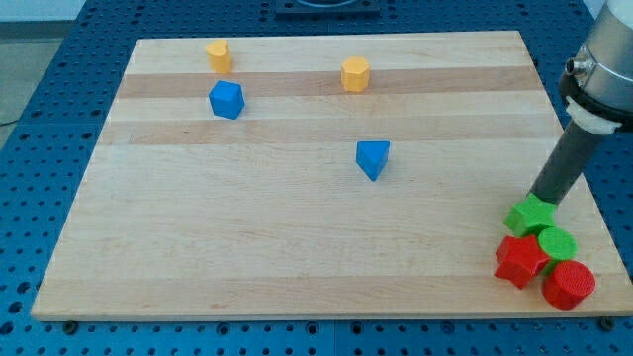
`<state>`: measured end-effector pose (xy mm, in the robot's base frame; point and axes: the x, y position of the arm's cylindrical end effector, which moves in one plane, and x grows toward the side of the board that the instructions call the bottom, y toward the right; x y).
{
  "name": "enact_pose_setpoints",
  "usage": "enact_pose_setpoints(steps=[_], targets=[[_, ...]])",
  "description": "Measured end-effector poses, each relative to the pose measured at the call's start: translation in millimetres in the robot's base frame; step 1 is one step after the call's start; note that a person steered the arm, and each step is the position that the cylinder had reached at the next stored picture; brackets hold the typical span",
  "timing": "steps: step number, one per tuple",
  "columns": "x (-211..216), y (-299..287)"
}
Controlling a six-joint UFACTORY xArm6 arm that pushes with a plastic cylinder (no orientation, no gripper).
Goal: Point your arm to the bottom left of the red star
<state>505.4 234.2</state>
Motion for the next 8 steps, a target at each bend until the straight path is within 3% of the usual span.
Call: enact_pose_setpoints(steps=[1, 2, 3, 4, 8], targets=[[-16, -14], [-63, -72], [-47, -131], [-29, -134], [-102, -159]])
